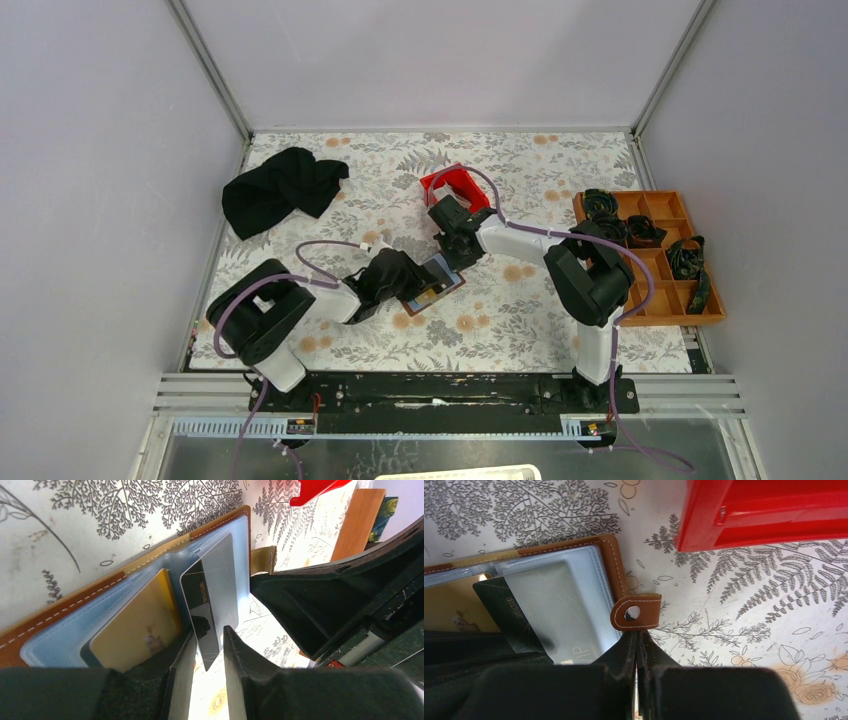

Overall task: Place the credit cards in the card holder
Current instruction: Insert the credit card into the card holder.

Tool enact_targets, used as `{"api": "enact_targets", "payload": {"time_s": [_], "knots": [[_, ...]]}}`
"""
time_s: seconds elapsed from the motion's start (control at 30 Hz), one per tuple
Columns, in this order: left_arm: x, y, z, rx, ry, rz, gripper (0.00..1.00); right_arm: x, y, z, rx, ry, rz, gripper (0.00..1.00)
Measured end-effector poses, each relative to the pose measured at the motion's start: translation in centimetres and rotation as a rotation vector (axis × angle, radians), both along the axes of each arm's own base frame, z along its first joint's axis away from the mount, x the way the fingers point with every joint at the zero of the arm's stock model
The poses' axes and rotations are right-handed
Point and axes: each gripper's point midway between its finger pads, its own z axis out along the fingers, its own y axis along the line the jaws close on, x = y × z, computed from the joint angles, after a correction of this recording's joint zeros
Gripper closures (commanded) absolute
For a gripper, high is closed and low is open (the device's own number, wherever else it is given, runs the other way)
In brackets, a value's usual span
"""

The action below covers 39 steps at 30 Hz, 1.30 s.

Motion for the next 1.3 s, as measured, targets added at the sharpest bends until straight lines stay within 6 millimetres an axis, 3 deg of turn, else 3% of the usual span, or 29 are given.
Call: {"api": "enact_targets", "payload": {"time_s": [0.37, 0.87, 0.93, 1.07, 1.3], "knots": [[-1.0, 2.1, 0.3, 0.14, 0.022, -0.009, 0.62, -0.8, 1.5, 0.0, 0.053, 0.02, 0.021, 1.0], [-1.8, 4.0, 0.8, 0.225, 0.016, -0.012, 0.61, -1.0, 2.1, 0.0, 0.082, 0.029, 0.023, 1.0], [-1.9, 4.2, 0.8, 0.234, 0.013, -0.015, 0.64, -1.0, 2.1, 0.0, 0.082, 0.029, 0.022, 1.0], [-2.2, 4.6, 0.6, 0.255, 0.015, -0.019, 0.83, -1.0, 2.1, 0.0, 0.083, 0.03, 0.021, 1.0], [-2.2, 5.2, 0.1, 0.3, 0.005, -0.031, 0.91, -1.1, 2.2, 0.0, 0.082, 0.03, 0.021, 1.0]]}}
